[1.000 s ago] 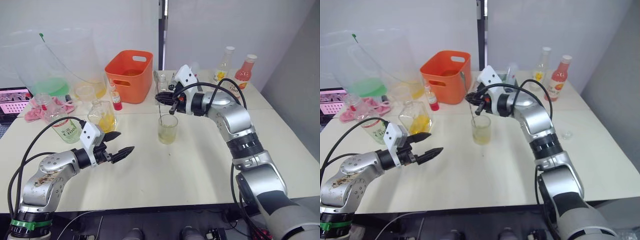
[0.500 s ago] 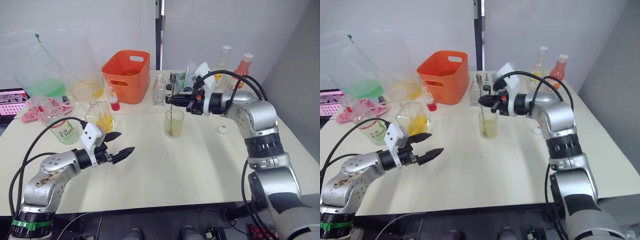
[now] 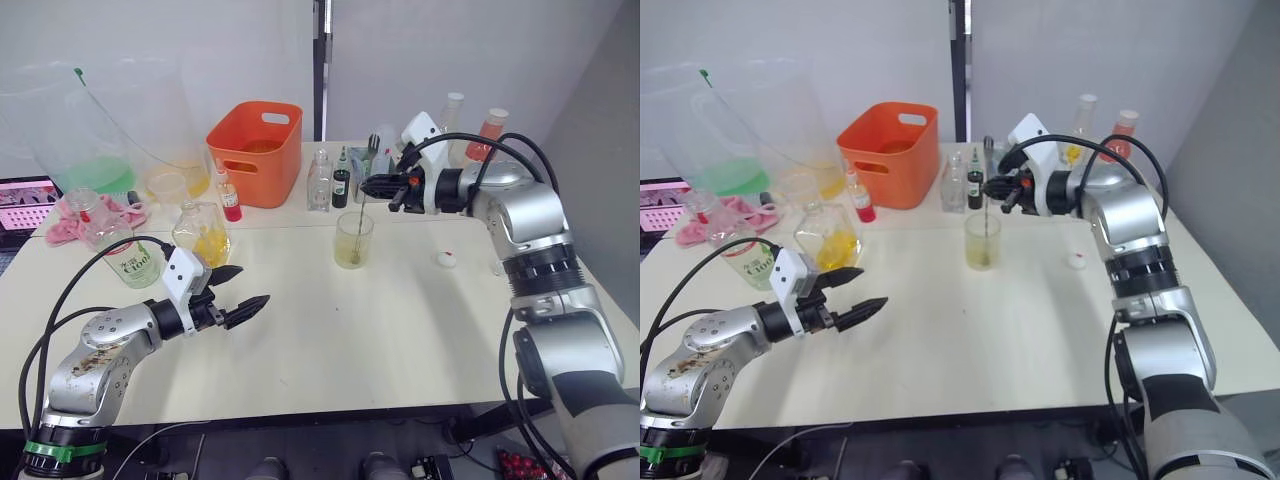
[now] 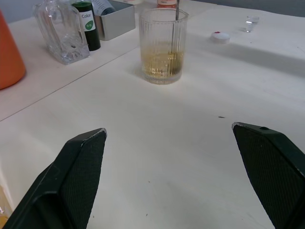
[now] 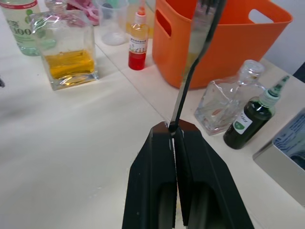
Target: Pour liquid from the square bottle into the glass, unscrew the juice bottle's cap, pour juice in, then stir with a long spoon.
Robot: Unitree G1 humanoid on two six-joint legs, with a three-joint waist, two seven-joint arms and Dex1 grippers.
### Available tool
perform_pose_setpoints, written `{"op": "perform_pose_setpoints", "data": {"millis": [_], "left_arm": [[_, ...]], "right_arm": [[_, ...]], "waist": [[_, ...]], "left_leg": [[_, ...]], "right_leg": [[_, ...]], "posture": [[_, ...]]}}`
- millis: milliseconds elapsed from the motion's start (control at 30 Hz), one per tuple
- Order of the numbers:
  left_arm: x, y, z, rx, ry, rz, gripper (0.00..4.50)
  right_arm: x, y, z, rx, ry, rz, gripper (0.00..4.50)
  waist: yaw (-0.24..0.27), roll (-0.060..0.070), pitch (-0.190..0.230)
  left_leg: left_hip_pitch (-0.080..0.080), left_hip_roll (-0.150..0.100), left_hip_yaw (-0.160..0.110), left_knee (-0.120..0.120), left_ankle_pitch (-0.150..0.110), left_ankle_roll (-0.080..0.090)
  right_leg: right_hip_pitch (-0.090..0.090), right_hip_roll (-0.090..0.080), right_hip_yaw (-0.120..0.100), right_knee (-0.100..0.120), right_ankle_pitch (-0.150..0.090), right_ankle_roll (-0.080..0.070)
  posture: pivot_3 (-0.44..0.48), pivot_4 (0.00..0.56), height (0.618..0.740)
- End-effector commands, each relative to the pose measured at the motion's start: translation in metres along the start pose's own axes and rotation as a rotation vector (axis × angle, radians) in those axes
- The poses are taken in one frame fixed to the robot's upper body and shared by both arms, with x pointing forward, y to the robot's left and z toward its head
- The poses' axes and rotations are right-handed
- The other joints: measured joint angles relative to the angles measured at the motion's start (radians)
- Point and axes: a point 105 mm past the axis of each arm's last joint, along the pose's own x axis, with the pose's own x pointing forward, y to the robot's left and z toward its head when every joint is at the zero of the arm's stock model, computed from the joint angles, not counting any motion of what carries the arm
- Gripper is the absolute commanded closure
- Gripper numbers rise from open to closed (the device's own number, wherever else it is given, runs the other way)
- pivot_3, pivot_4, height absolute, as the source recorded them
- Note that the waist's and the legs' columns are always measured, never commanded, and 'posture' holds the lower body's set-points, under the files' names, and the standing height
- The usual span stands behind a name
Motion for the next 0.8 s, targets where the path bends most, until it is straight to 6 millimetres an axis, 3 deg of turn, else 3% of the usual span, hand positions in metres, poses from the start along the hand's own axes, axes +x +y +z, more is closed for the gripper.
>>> {"op": "perform_pose_setpoints", "data": {"millis": [33, 233, 467, 600, 700, 800], "left_arm": [[-0.003, -0.002, 0.009, 0.043, -0.017, -0.001, 0.03], [-0.003, -0.003, 0.008, 0.041, -0.016, 0.0, 0.03], [0.0, -0.003, 0.006, 0.037, -0.016, -0.006, 0.03], [0.001, -0.003, 0.007, 0.036, -0.019, -0.01, 0.03], [0.0, -0.003, 0.006, 0.036, -0.017, -0.011, 0.03], [0.0, -0.003, 0.006, 0.036, -0.015, -0.011, 0.03]], "right_arm": [[0.006, 0.001, 0.01, 0.027, -0.062, -0.003, 4.5], [0.007, 0.016, 0.012, 0.135, -0.085, 0.091, 4.5], [-0.004, 0.008, 0.013, 0.172, -0.079, 0.069, 4.5], [-0.018, -0.01, 0.005, 0.106, -0.008, -0.008, 4.5], [-0.028, -0.023, 0.021, 0.078, -0.058, -0.052, 4.5], [-0.029, -0.022, 0.035, 0.091, -0.115, -0.04, 4.5]], "waist": [[-0.001, 0.0, 0.0], [0.004, 0.0, 0.0], [0.002, 0.0, 0.0], [0.002, 0.0, 0.0], [0.002, 0.0, 0.0], [-0.003, 0.0, 0.0]], "left_leg": [[0.0, 0.0, 0.0, 0.0, 0.0, 0.0], [-0.001, 0.0, -0.001, 0.0, 0.0, 0.0], [-0.001, 0.0, 0.0, 0.0, 0.0, 0.0], [-0.001, 0.0, 0.0, 0.0, 0.0, 0.0], [-0.001, 0.0, 0.0, 0.0, 0.0, 0.0], [-0.001, 0.0, 0.0, 0.0, 0.0, 0.0]], "right_leg": [[0.0, 0.0, 0.0, 0.0, 0.0, 0.0], [0.0, -0.001, 0.0, 0.0, 0.0, 0.0], [0.0, 0.0, 0.0, 0.0, 0.0, 0.0], [0.0, 0.0, 0.0, 0.0, 0.0, 0.0], [0.0, 0.0, 0.0, -0.001, 0.0, 0.0], [-0.001, 0.0, 0.0, 0.0, 0.0, 0.0]], "posture": [[0.0, 0.15, 0.74], [0.0, 0.15, 0.74], [0.0, 0.15, 0.74], [0.0, 0.15, 0.74], [0.0, 0.15, 0.74], [0.0, 0.15, 0.74]]}}
